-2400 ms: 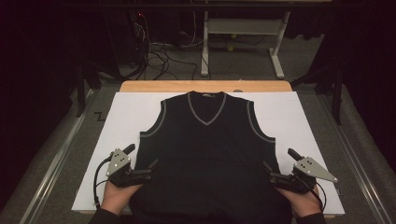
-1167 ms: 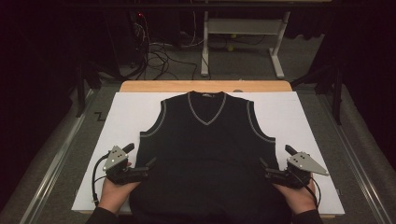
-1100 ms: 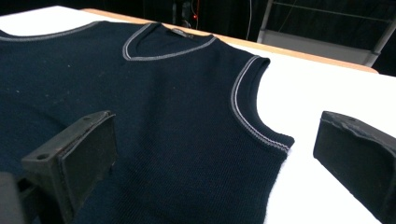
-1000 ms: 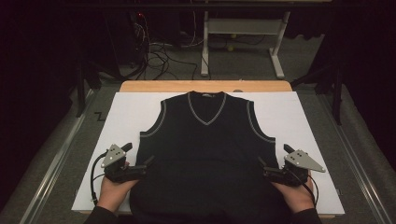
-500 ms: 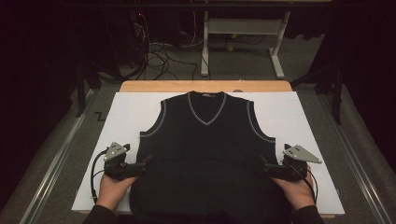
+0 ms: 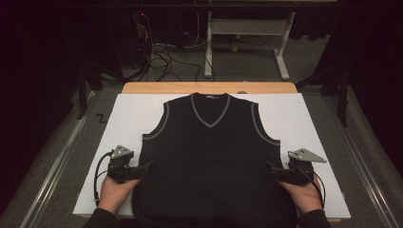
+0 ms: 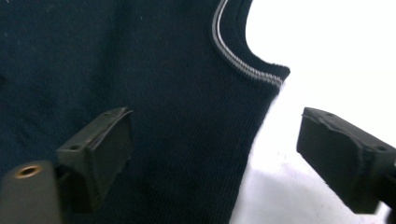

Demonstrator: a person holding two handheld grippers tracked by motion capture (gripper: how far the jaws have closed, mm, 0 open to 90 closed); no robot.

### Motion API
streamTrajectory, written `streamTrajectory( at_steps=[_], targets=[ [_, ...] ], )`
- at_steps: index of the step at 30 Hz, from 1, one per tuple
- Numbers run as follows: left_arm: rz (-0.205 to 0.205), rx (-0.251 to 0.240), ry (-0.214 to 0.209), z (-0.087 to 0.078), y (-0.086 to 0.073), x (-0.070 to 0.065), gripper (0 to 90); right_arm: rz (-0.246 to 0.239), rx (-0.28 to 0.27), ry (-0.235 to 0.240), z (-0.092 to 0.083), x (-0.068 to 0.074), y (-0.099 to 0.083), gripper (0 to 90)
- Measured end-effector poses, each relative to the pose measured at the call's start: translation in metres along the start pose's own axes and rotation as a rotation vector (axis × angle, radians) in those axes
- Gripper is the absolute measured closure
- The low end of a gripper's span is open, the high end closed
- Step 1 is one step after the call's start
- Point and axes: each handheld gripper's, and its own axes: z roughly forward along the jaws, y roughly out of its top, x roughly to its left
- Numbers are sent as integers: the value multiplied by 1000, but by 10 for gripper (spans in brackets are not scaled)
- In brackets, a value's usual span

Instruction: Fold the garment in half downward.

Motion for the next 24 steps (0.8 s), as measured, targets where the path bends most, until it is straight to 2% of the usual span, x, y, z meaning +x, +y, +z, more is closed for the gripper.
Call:
streamTrajectory(
  at_steps=[2, 3, 9, 12, 14, 16, 19, 23, 24],
  targets=[
    [-4, 4, -3, 0, 0, 0, 128, 1, 8, 1, 0, 0, 0, 161],
    [-8, 14, 5, 0, 0, 1, 137, 3, 25, 8, 1, -1, -1, 202],
    [-5, 29, 11, 0, -1, 2, 269, 20, 49, 26, 1, -2, -1, 300],
    [-3, 58, 14, 3, -1, 2, 296, 26, 57, 32, 1, -3, -2, 326],
    [7, 63, 32, 3, -2, 1, 349, 19, 69, 40, 2, -3, -2, 370],
    [7, 63, 32, 3, -2, 1, 359, 22, 76, 42, 2, -2, -2, 379],
    [30, 64, 41, 3, -3, -1, 464, -4, 107, 38, 5, 1, -1, 420],
    [43, 64, 38, 3, -4, -3, 532, -14, 108, 35, 5, 2, -1, 467],
    [50, 63, 31, 3, -4, -3, 557, -16, 106, 42, 4, 3, -2, 519]
  ],
)
